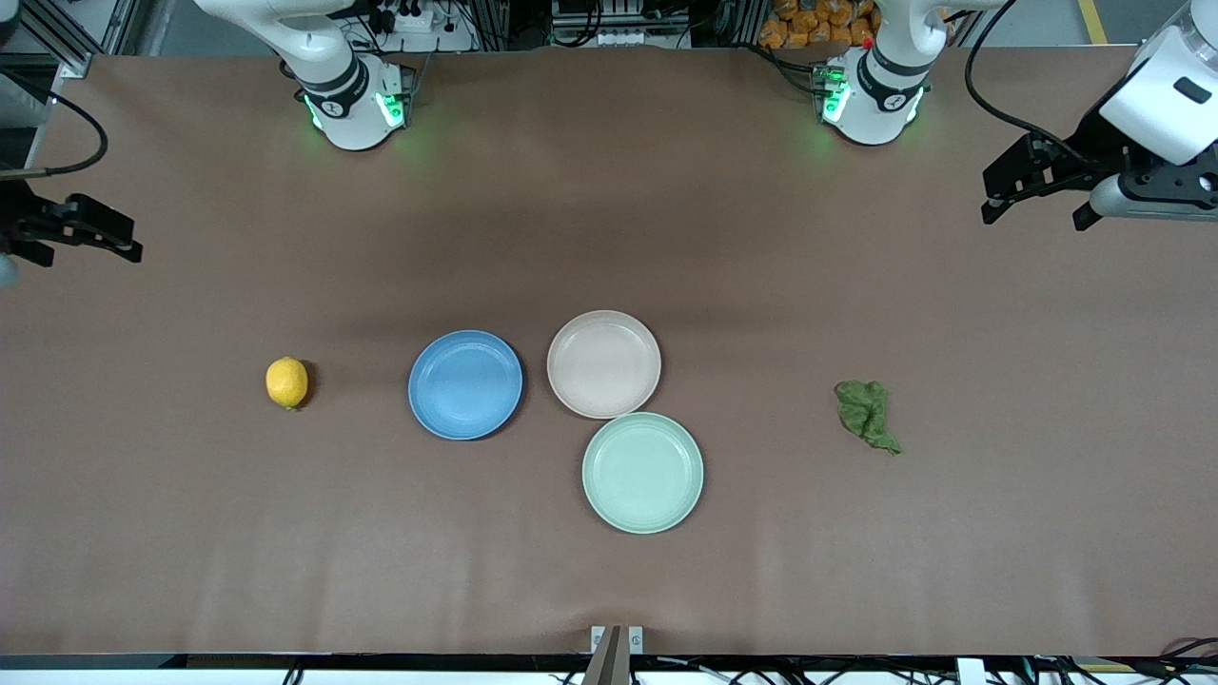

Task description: Pick lemon and lettuce from blue and beige plates

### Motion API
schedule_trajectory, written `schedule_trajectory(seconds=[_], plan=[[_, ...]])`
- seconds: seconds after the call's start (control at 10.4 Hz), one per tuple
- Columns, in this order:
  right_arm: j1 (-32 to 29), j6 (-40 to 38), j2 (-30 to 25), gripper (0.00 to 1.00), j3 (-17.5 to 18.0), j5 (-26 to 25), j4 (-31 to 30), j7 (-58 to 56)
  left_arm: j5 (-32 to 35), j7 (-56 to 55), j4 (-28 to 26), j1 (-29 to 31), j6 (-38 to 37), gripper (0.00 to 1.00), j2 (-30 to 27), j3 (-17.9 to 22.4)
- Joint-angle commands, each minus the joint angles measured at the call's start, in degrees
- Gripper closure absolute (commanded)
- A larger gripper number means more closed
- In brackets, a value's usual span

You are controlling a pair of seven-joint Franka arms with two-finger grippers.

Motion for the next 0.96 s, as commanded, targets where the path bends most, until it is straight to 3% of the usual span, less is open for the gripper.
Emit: schedule_trajectory(seconds=[0.0, 0.86], plan=[[-1.0, -1.2, 0.7, 0.0, 0.4, 1.4, 1.6, 0.7, 1.1, 0.1, -0.3, 0.3, 0.8, 0.0, 0.2, -0.1], [-0.9, -1.1, 0.6, 0.0, 0.4, 1.4, 1.5, 1.0, 2.3, 1.4, -0.2, 0.3, 0.7, 0.0, 0.3, -0.1]])
